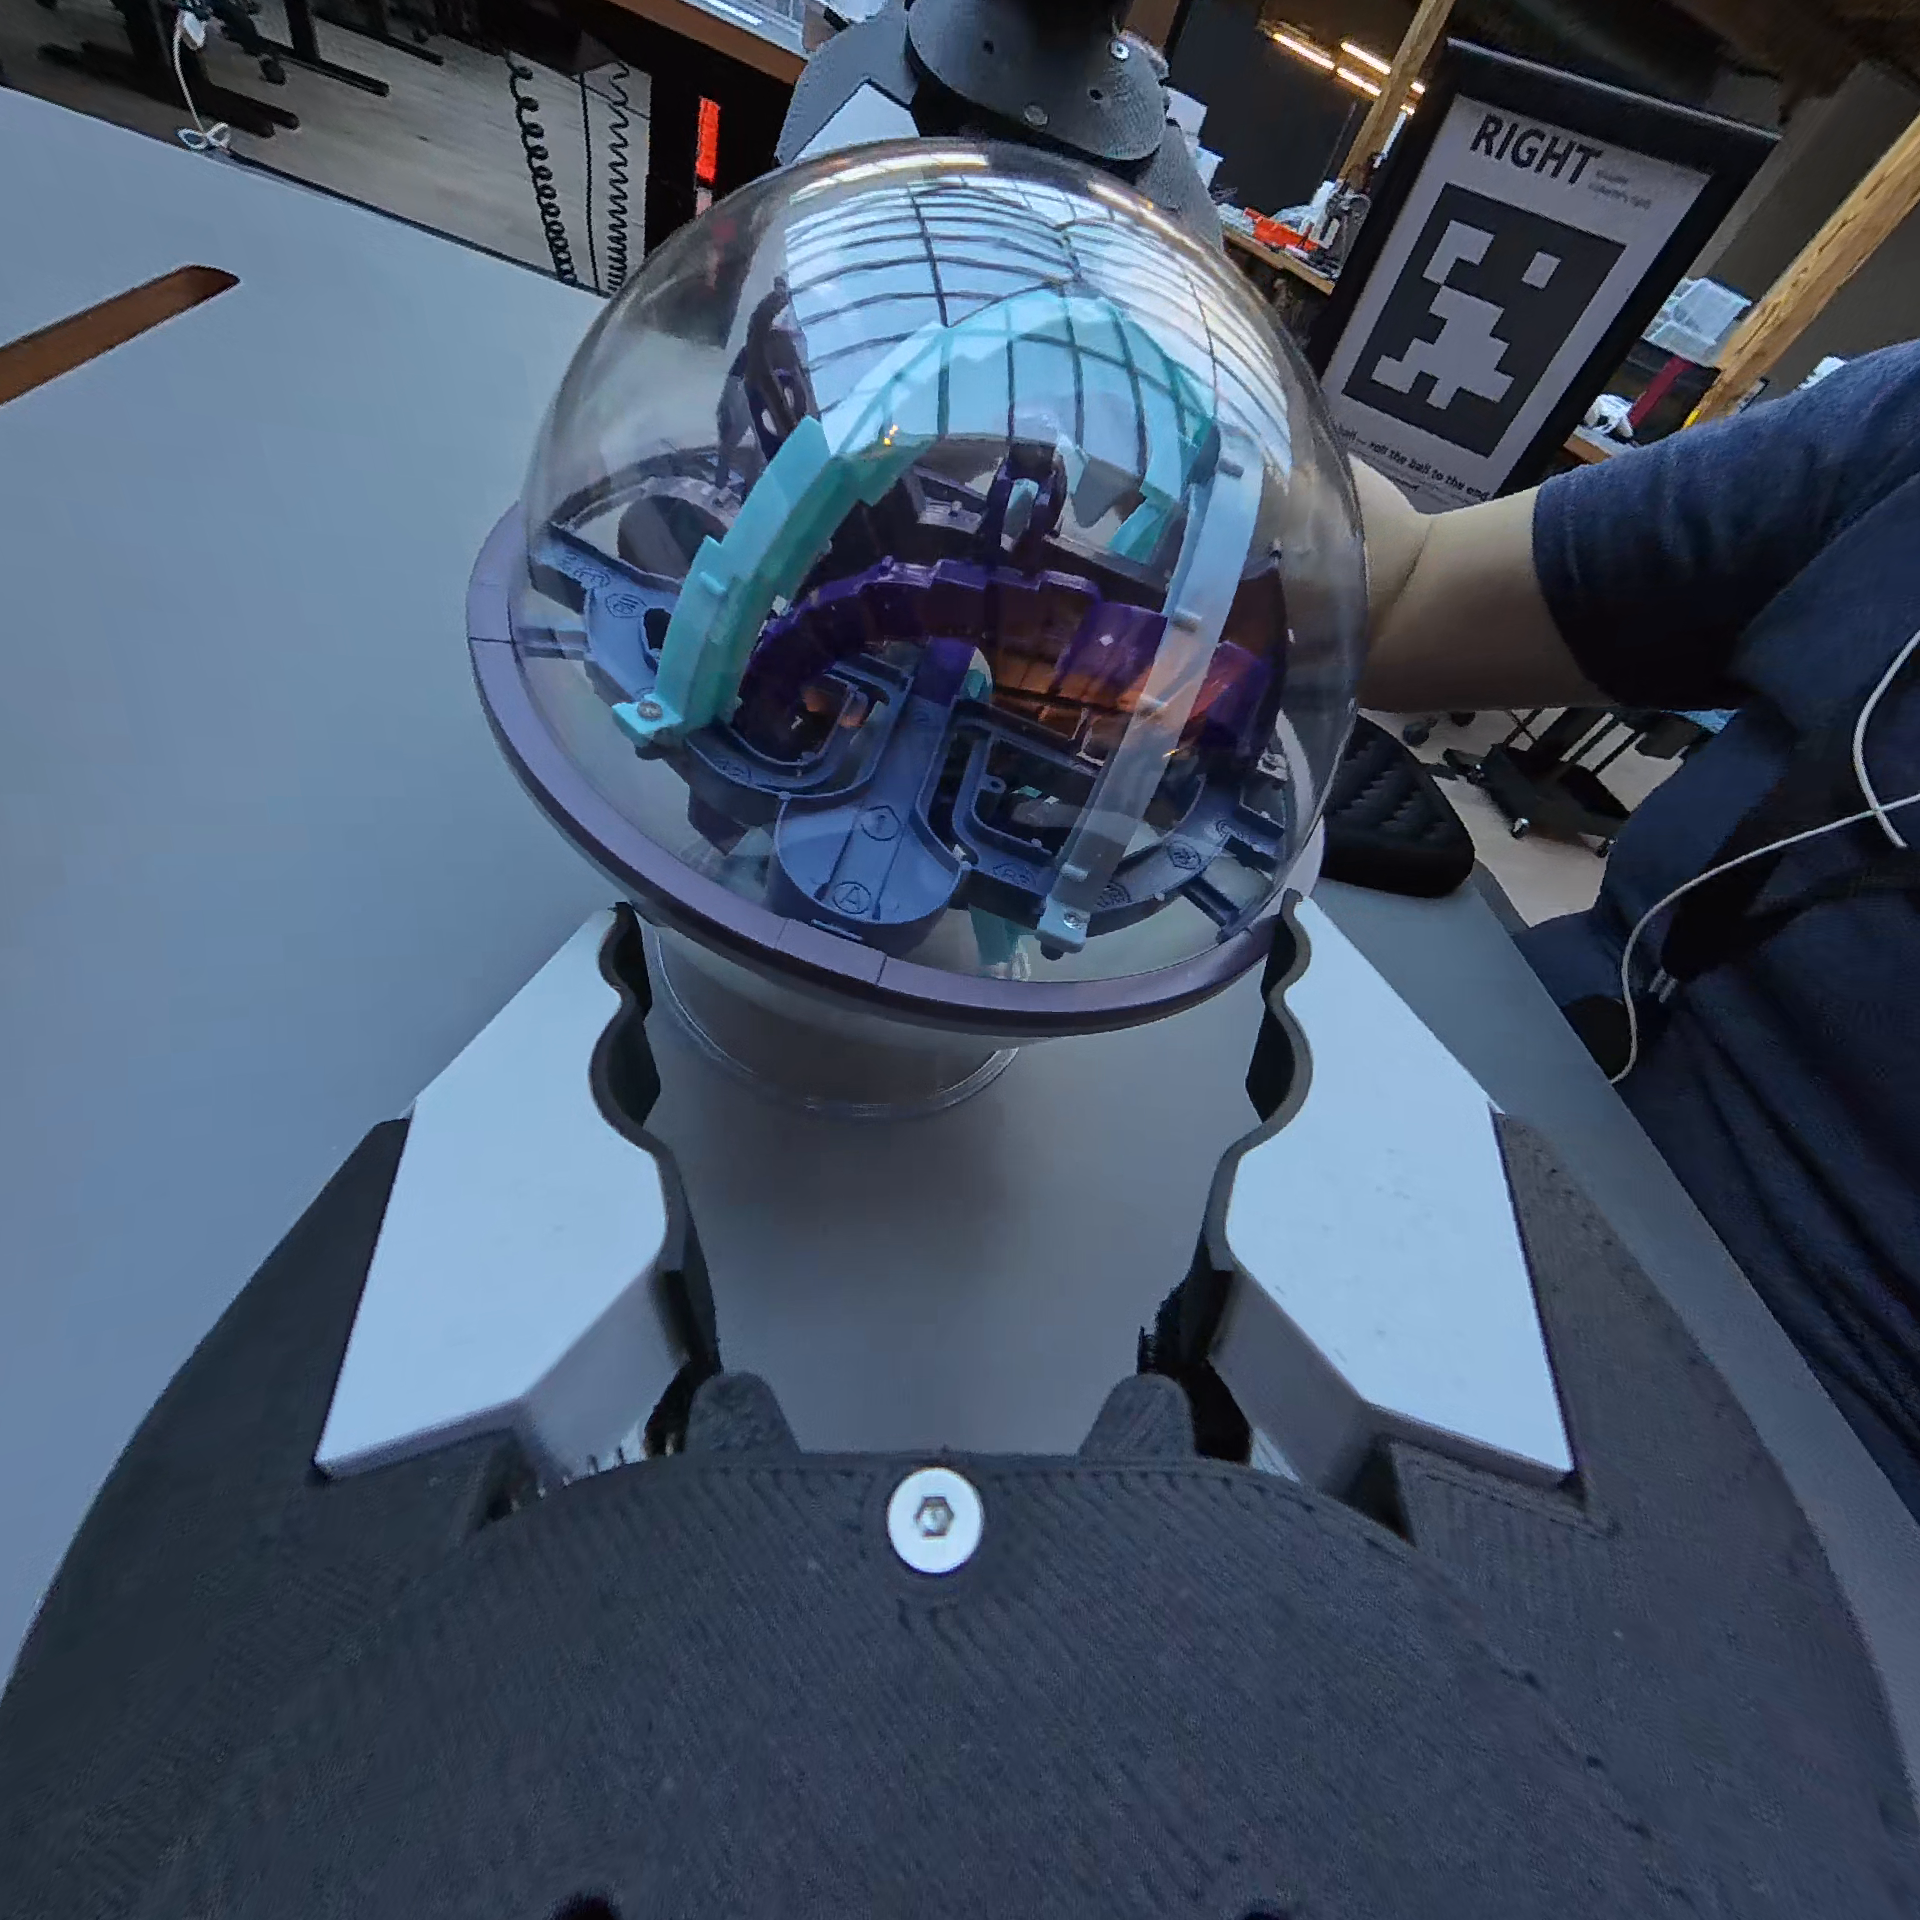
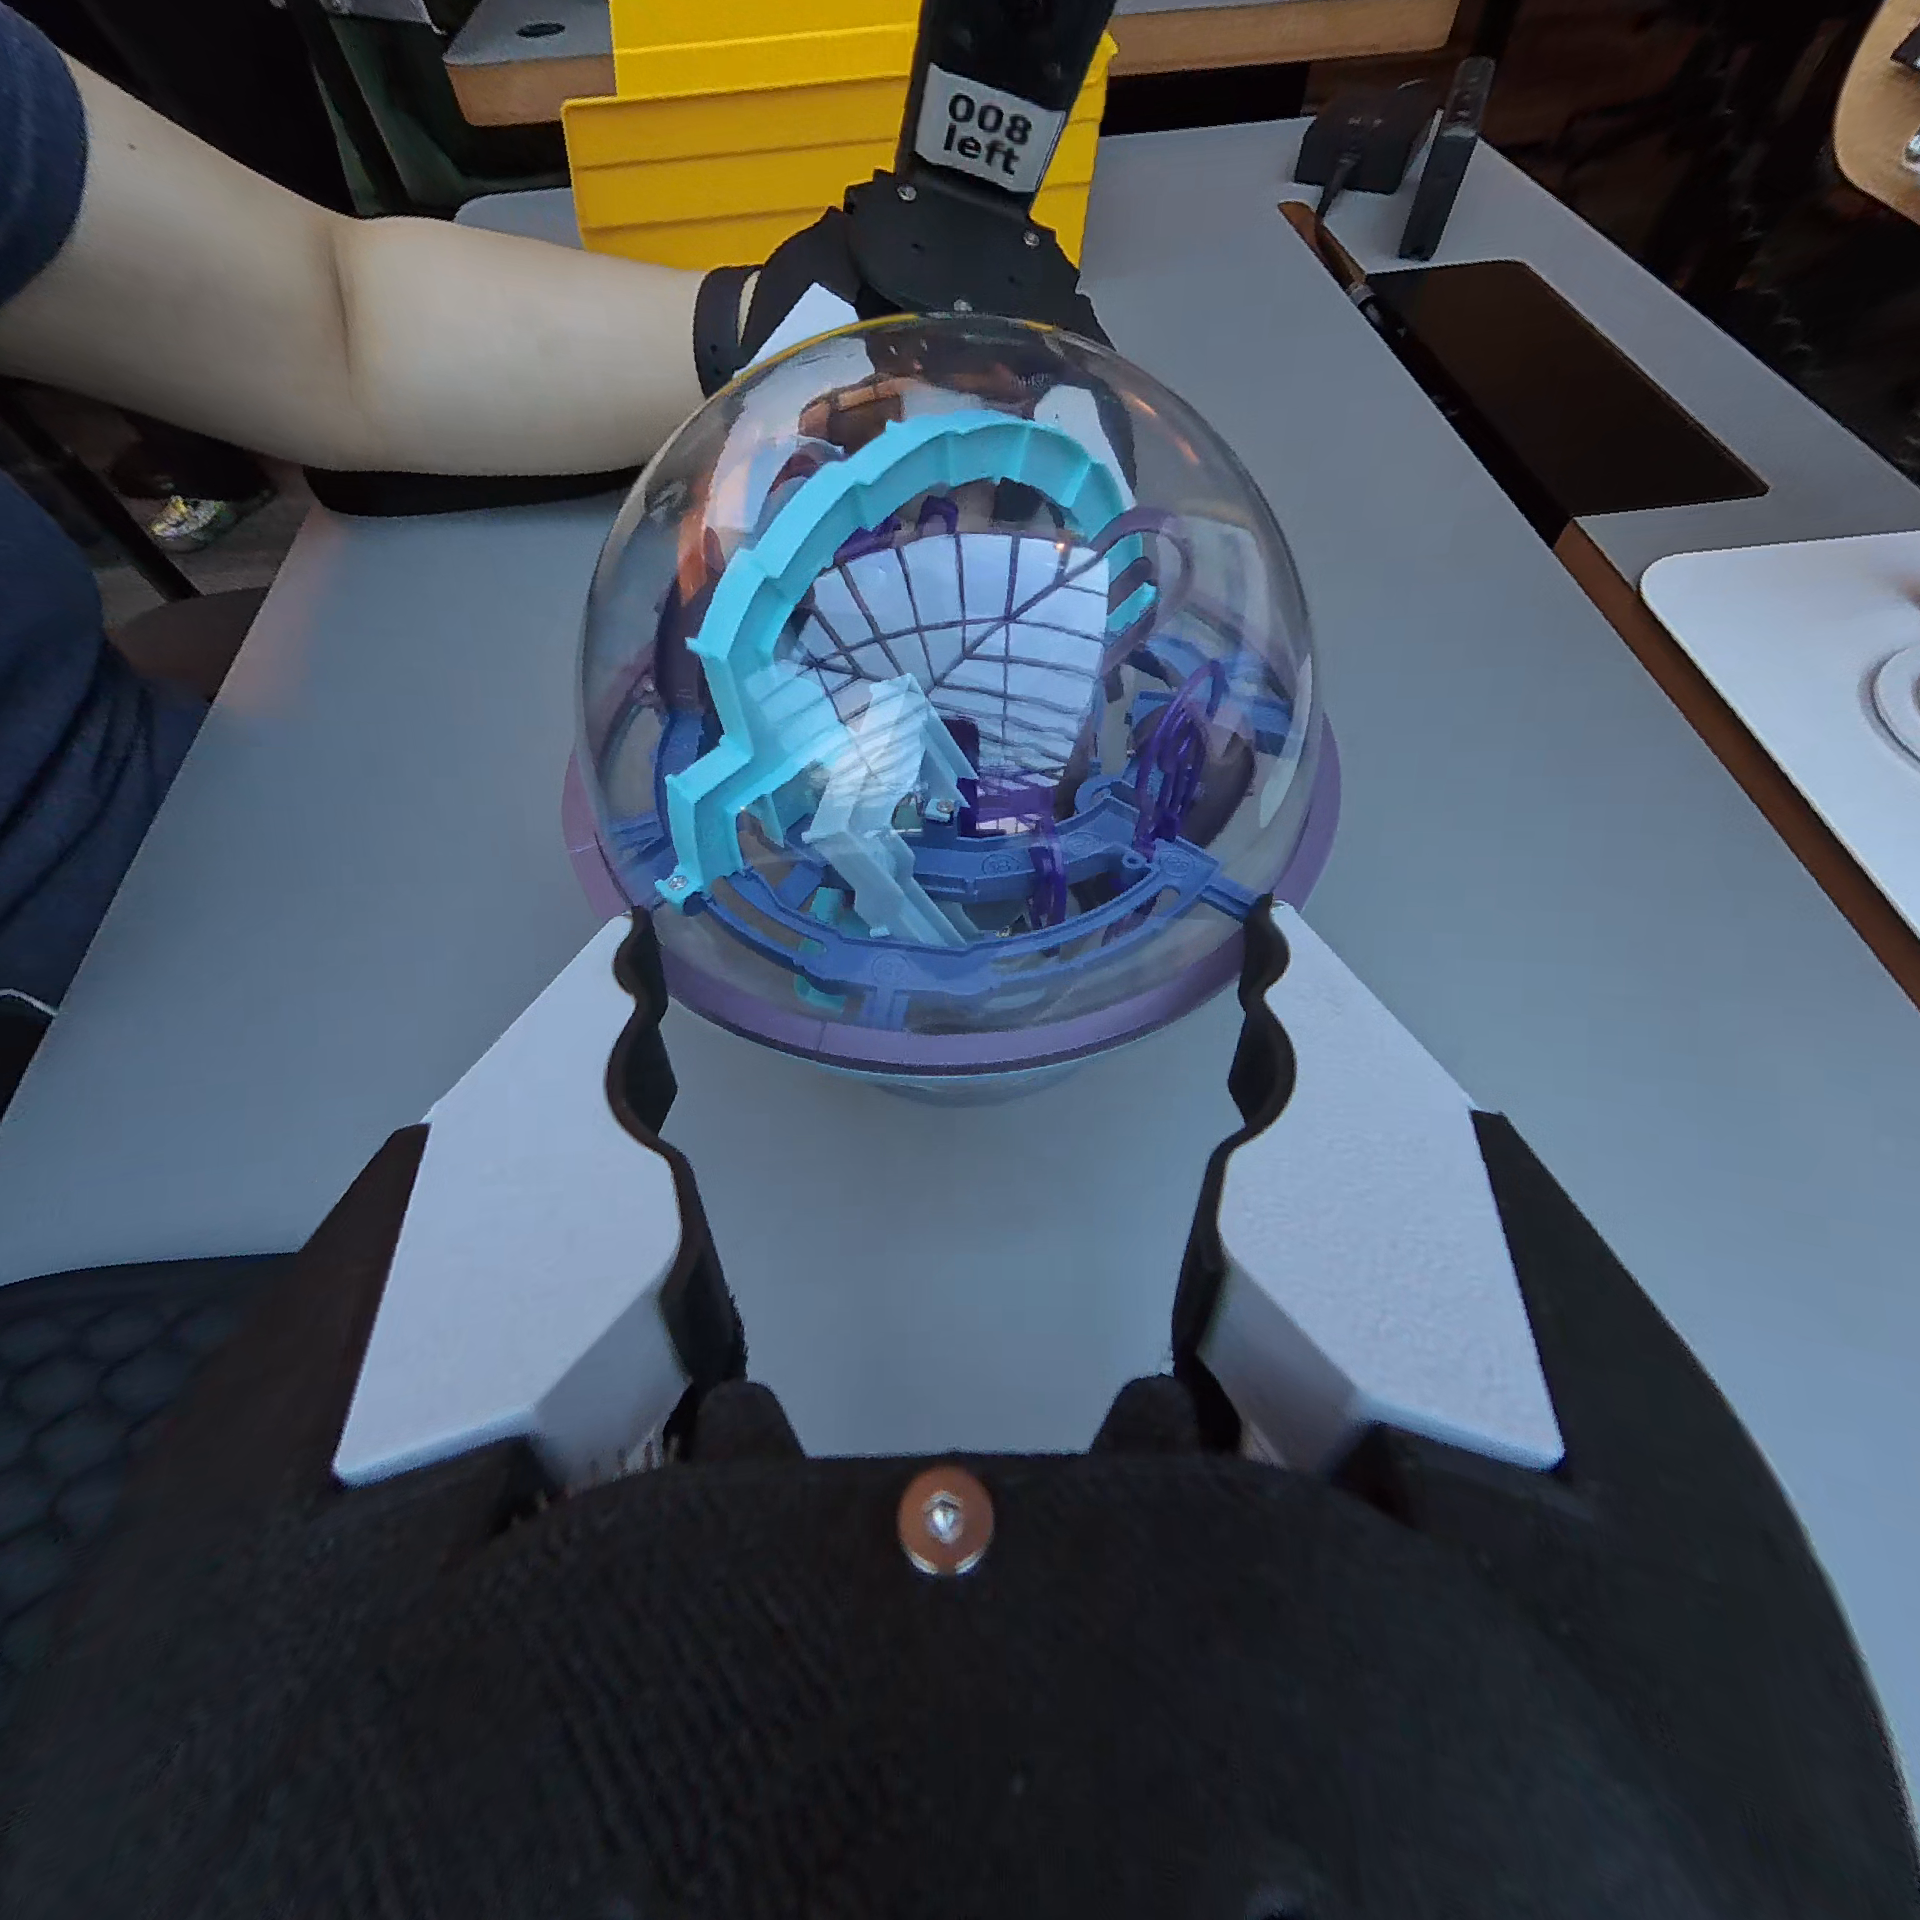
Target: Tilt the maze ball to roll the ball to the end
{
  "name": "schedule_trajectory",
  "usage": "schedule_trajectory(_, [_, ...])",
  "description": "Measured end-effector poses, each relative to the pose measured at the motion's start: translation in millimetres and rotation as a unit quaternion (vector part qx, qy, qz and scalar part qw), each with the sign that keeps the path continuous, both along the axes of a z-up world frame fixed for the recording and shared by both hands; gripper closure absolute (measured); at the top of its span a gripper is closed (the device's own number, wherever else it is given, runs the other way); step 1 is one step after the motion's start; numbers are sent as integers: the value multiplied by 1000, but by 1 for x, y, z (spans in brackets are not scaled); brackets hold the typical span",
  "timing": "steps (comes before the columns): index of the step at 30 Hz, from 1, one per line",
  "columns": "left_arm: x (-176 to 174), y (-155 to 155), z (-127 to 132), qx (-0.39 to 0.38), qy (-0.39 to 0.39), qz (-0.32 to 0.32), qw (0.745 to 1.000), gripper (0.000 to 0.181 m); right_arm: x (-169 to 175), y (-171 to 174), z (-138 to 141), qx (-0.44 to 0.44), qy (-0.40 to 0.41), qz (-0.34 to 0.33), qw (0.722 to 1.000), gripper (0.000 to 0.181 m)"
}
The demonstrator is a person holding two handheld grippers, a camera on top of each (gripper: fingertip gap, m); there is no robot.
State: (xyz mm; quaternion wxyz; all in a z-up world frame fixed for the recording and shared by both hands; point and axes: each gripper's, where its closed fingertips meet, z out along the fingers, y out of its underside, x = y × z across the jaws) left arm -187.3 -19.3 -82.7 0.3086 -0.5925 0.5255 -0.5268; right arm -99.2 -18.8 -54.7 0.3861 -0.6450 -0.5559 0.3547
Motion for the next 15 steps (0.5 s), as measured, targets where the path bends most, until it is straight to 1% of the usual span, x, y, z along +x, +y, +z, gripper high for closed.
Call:
schedule_trajectory(5, [-4, 1, 6, 23, 0, 12, 1000, 64, -1, 0, -8, 22, -29, 3, 999, 67])
schedule_trajectory(13, [-9, 2, 8, 26, -4, 2, 1000, 67, 1, 1, -10, 7, -24, -2, 1000, 67])
schedule_trajectory(15, [-11, 4, 8, 27, -7, 8, 1000, 65, 2, 0, -10, 3, -28, -8, 1000, 63])
